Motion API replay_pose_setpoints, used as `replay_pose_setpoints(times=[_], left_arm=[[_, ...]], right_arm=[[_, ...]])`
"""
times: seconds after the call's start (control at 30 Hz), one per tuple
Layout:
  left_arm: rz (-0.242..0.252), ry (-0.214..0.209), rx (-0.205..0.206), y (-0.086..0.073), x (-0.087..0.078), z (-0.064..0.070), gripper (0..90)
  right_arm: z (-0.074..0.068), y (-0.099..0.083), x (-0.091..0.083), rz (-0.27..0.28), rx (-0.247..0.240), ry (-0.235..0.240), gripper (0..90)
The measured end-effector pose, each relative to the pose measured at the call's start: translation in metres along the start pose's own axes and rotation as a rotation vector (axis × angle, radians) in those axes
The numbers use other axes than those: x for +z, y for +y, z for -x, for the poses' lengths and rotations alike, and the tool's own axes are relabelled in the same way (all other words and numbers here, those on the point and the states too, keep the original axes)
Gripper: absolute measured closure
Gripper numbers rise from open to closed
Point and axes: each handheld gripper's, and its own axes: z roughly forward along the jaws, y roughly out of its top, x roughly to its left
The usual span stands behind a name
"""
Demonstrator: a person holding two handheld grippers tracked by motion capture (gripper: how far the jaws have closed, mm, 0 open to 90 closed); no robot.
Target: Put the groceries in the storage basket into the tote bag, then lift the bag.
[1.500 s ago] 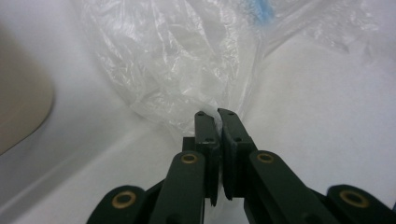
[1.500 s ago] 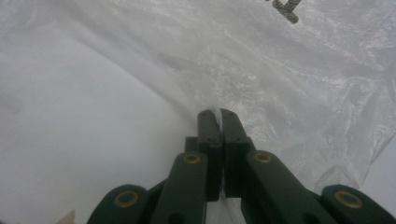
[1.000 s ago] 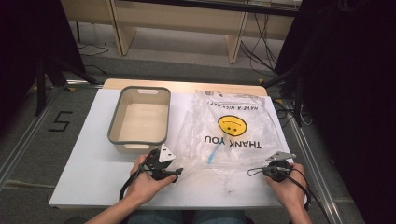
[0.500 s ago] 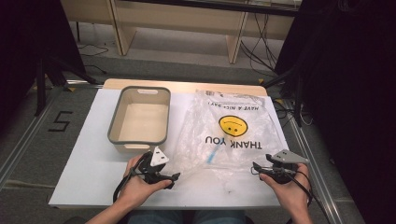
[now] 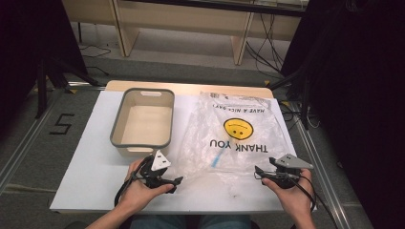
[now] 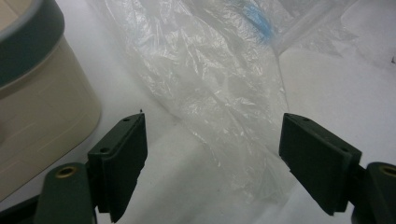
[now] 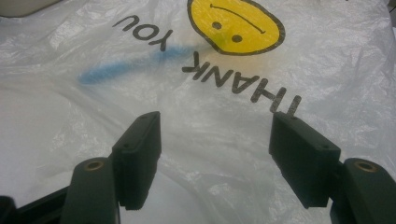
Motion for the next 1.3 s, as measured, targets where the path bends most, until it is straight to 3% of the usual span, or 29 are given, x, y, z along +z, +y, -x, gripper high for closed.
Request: replay_pose_setpoints(times=[0.77,1.3], left_arm=[[-0.001,0.001,0.005,0.001,0.000,0.001,24.0],[-0.011,-0.023,0.014,0.007,0.006,0.014,24.3]], right_arm=[[0.003,-0.001,-0.002,0.006,0.021,-0.010,35.0],[0.016,-0.013,-0.017,0.000,0.067,-0.038,32.0]])
